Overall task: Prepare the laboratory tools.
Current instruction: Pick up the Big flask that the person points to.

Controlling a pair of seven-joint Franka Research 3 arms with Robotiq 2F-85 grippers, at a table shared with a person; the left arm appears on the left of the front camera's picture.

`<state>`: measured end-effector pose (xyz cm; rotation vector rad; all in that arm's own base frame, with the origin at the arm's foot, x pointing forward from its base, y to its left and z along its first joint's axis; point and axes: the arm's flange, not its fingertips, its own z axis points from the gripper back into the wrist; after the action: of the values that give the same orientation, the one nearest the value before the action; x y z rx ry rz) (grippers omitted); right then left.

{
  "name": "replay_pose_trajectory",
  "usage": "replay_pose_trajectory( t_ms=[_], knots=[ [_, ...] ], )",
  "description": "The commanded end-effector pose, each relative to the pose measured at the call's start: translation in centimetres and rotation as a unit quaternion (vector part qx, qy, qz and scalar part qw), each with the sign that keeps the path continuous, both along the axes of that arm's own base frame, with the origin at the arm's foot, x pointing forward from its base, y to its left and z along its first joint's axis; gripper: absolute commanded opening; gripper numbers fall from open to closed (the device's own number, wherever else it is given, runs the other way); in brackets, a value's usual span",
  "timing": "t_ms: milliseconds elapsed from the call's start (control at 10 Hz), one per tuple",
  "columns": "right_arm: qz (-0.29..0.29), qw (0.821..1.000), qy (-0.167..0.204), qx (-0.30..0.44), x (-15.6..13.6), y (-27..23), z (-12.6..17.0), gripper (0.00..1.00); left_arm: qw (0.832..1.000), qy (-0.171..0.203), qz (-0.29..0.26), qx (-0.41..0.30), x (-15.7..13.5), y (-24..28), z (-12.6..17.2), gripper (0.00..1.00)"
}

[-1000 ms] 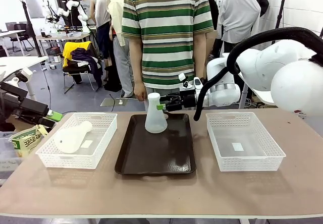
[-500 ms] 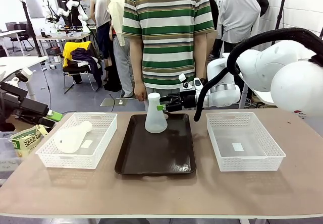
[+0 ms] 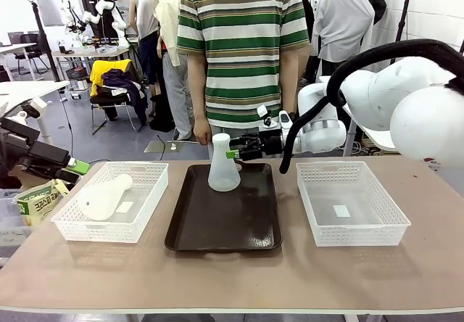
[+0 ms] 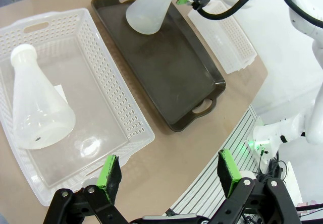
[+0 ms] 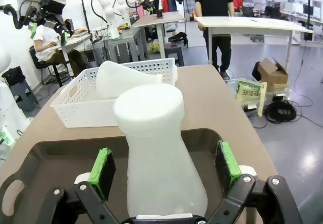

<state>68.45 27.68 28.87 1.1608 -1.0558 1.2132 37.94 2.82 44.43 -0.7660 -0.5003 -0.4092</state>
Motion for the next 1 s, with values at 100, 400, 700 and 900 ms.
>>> replay_pose_trajectory(
  t_ms=[100, 400, 700, 900],
  knots=[
    [-0.013, 0.996, -0.03, -0.083, -2.1, -6.5, 6.1, 1.0, 1.0, -0.01, -0.004, -0.01, 0.1, 0.1, -0.2, 1.0],
    [-0.08, 0.985, -0.024, -0.153, -4.2, -12.8, 11.1, 1.0, 1.0, -0.01, -0.004, -0.01, 0.1, 0.1, -0.2, 1.0],
    [-0.138, 0.976, -0.015, -0.165, -7.9, -19.3, 14.5, 1.0, 1.0, -0.01, -0.004, -0.01, 0.1, 0.1, -0.2, 1.0],
    [-0.172, 0.971, -0.021, -0.167, -9.8, -22.6, 15.2, 1.0, 1.0, -0.01, -0.004, -0.01, 0.1, 0.1, -0.2, 1.0]
  ],
)
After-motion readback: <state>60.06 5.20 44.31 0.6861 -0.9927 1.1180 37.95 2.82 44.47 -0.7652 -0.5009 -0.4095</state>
